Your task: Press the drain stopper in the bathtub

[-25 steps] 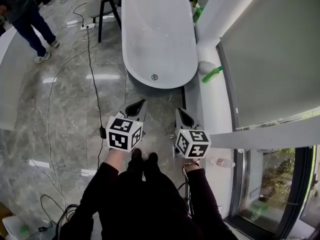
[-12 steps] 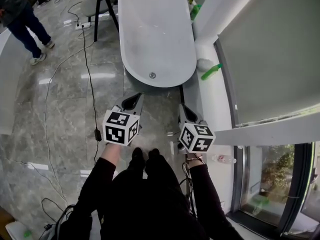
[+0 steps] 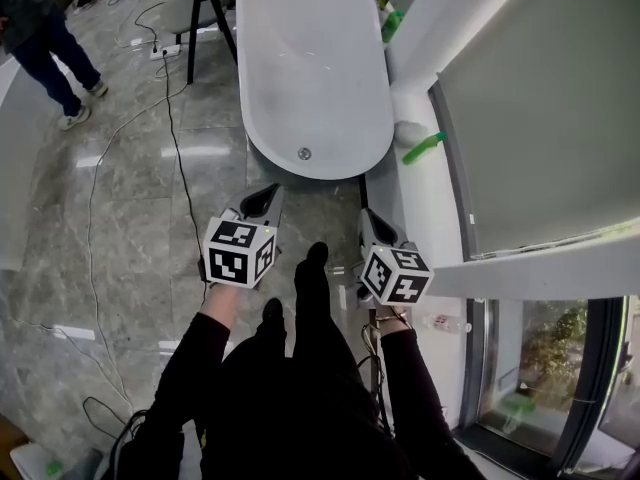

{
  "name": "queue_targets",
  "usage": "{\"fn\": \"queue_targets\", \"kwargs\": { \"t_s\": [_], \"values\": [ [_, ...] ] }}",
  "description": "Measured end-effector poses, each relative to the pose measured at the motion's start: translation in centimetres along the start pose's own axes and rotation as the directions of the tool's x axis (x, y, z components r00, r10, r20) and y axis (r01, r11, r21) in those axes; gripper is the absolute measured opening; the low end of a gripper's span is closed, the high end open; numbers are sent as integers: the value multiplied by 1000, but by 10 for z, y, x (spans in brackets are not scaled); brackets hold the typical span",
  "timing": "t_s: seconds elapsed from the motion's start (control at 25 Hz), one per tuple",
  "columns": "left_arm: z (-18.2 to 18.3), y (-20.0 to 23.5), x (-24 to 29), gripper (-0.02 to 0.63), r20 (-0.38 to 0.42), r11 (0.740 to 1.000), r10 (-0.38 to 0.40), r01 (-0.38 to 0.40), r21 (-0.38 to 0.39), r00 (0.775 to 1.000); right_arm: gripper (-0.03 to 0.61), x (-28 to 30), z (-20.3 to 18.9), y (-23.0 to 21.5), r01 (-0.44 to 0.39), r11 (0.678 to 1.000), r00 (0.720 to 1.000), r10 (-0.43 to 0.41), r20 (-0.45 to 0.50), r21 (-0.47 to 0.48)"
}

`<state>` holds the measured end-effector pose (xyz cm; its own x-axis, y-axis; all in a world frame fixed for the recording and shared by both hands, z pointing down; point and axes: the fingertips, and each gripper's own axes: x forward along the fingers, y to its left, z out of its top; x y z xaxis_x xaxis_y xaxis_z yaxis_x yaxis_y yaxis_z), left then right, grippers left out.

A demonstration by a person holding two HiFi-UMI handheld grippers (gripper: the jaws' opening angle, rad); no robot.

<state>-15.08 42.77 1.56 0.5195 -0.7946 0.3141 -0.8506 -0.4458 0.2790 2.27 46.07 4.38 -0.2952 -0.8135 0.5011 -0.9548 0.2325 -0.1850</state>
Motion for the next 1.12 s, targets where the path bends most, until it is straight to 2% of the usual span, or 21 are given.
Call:
{"fn": "queue_targets", "kwargs": {
  "t_s": [0.52, 1.12],
  "values": [
    [5, 12, 52, 5, -25, 1000, 18, -18, 2, 1000, 2, 46, 13, -33, -8, 1000, 1000, 8, -20, 15],
    [6, 47, 171, 5, -128, 997, 64, -68, -30, 990, 2, 149, 47, -100, -34, 999, 992, 36, -122, 12]
  ]
}}
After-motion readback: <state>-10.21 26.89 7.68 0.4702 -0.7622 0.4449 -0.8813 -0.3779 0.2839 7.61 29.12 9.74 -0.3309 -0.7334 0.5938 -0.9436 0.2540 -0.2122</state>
